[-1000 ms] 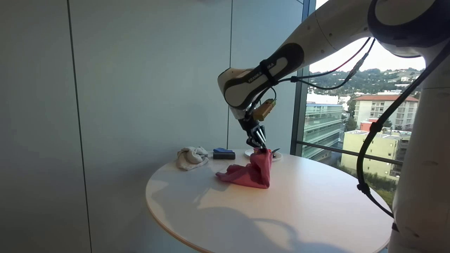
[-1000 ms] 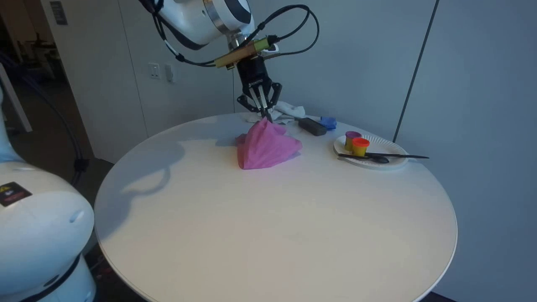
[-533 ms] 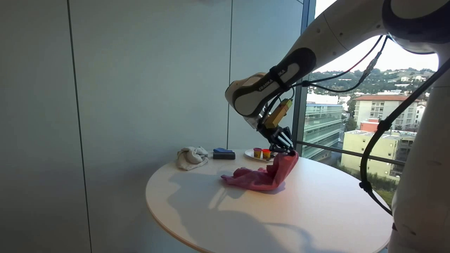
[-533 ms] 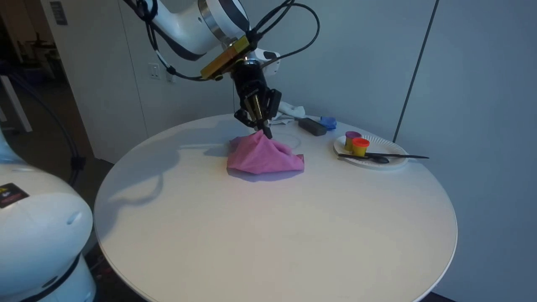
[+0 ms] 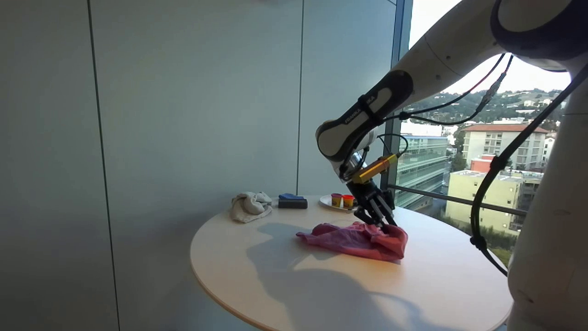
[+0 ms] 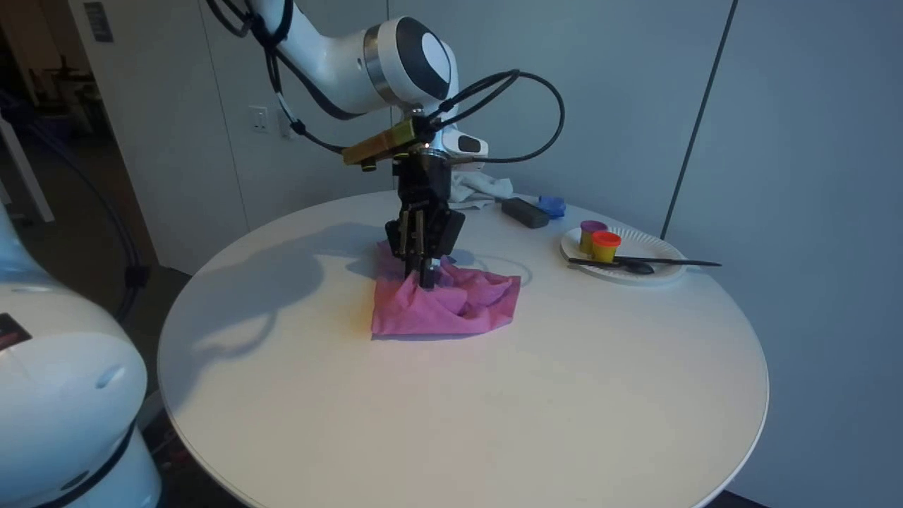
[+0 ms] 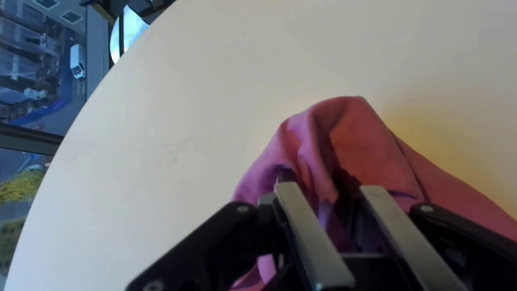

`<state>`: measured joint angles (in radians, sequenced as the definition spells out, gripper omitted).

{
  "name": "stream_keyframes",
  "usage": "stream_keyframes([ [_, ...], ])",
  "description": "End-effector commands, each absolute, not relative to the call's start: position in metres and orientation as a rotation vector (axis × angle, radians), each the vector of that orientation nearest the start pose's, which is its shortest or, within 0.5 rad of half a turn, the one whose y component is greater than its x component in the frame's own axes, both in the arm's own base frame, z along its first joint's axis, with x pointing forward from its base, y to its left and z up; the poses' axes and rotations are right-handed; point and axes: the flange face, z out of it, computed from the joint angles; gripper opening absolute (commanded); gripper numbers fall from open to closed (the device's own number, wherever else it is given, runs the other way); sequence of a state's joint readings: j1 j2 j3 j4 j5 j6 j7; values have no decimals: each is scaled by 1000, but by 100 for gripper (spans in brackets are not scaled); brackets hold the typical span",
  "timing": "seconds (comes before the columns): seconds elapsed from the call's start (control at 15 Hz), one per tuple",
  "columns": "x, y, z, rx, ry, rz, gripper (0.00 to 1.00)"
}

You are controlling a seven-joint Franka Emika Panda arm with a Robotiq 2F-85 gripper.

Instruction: Unfold the pink towel once.

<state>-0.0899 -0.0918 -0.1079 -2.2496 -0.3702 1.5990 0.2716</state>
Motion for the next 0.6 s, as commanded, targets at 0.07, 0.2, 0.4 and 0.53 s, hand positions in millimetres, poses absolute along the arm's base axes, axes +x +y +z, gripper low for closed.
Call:
stream_keyframes([
  [0.07,428,-119,402,-3431,596,752,68],
  [0.2,436,-114,418,-3497,504,580,83],
  [0.4,460,-109,441,-3494,377,326,100],
  [0.53,478,-105,453,-3483,283,160,100],
])
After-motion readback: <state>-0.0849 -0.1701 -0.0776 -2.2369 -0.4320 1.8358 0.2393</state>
